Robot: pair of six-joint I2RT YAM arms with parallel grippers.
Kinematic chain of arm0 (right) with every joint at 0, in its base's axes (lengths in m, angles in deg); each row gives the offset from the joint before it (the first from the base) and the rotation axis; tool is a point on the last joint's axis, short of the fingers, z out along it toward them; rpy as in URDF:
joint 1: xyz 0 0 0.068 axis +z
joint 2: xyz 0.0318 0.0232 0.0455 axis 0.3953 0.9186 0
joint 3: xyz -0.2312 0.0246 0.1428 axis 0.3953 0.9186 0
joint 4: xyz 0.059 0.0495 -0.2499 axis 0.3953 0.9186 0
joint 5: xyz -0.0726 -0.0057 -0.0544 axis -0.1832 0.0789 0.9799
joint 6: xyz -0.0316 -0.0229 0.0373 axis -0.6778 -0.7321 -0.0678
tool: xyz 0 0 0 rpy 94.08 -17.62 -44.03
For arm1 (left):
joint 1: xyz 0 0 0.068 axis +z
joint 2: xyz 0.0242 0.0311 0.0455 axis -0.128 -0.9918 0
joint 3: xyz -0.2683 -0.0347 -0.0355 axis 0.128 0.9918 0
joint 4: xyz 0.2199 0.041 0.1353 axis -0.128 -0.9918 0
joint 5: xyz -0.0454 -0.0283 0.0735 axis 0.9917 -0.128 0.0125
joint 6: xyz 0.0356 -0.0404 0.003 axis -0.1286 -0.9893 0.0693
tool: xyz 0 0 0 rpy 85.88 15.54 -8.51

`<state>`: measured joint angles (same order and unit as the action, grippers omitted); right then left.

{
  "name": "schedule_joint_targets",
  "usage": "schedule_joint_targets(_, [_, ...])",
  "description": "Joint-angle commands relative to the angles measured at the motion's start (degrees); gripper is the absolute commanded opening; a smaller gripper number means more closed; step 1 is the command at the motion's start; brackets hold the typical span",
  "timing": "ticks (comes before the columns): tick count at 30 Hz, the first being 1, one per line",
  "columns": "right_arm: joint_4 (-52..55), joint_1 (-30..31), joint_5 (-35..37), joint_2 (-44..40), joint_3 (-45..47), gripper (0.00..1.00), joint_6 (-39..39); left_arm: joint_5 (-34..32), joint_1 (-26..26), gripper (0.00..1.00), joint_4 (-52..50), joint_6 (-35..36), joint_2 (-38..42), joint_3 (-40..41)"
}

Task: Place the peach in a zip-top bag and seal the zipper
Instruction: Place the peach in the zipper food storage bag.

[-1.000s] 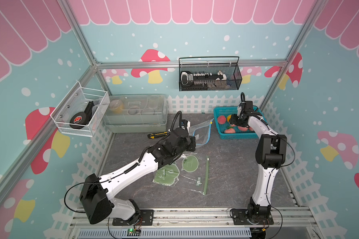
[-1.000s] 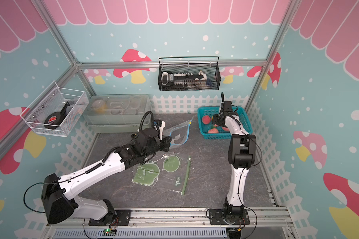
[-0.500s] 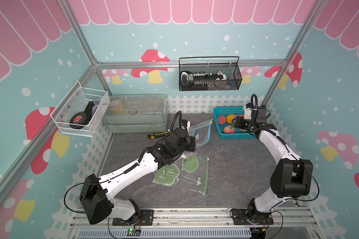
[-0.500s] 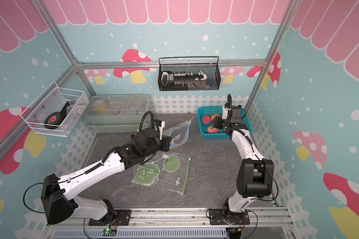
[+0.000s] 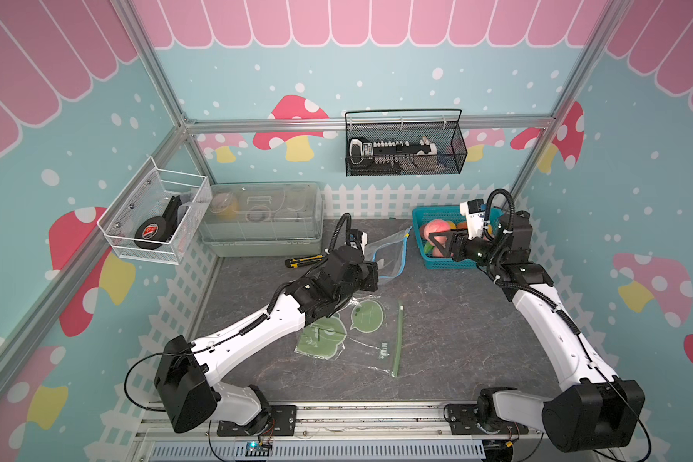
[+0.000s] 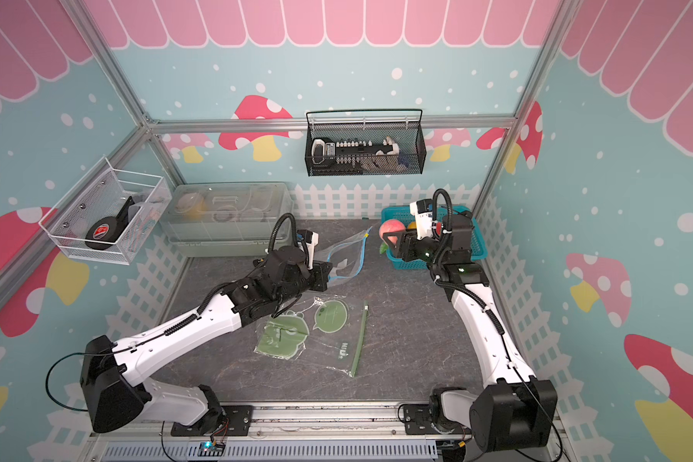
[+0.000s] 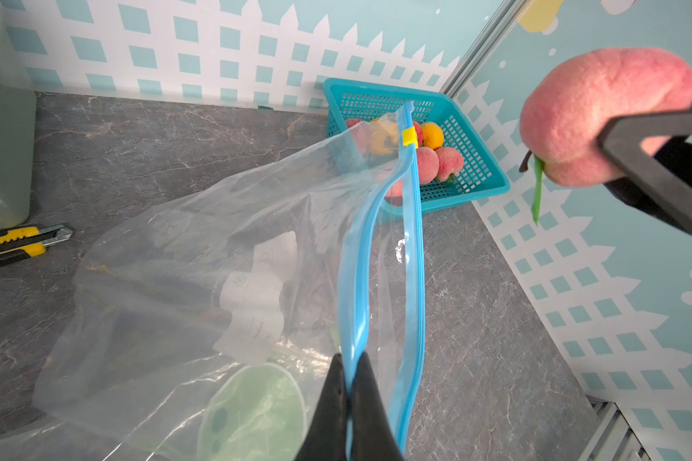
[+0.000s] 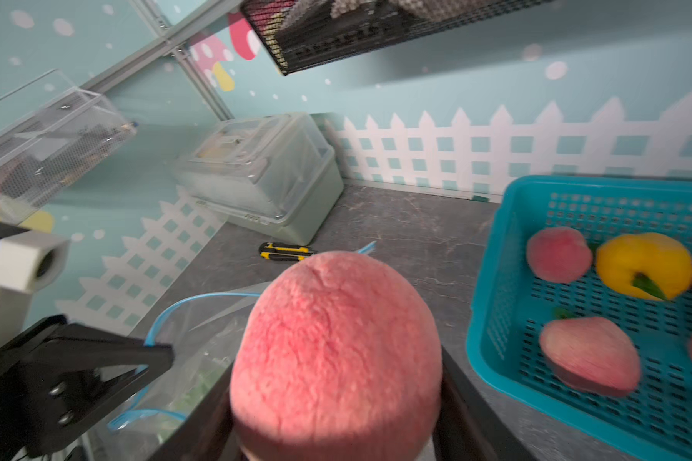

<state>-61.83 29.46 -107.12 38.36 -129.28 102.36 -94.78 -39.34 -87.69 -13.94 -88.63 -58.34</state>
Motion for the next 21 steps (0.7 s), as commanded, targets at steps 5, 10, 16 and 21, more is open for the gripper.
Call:
schedule_joint_targets(5, [2.0,7.2,-7.3,0.6,0.1,0.52,-4.4,1.2,-0.2,0.0,-0.4,-0.7,-1.1,-3.2])
schedule_joint_targets(10, [3.8,10.9,-5.8,3.0,-0.8,0.52,-5.8,2.0,-0.2,0.0,-0.4,-0.8,-1.2,-3.8])
schedule_joint_targets(16, [8.1,14.2,-0.4,6.1,-2.8,0.51,-8.3,2.5,-0.2,0.0,-0.4,-1.0,-0.4,-3.8])
schedule_joint_targets(21, [10.8,15.9,4.5,8.2,-4.5,0.51,-9.5,4.5,-0.2,0.0,-0.3,-0.4,-0.3,-4.1])
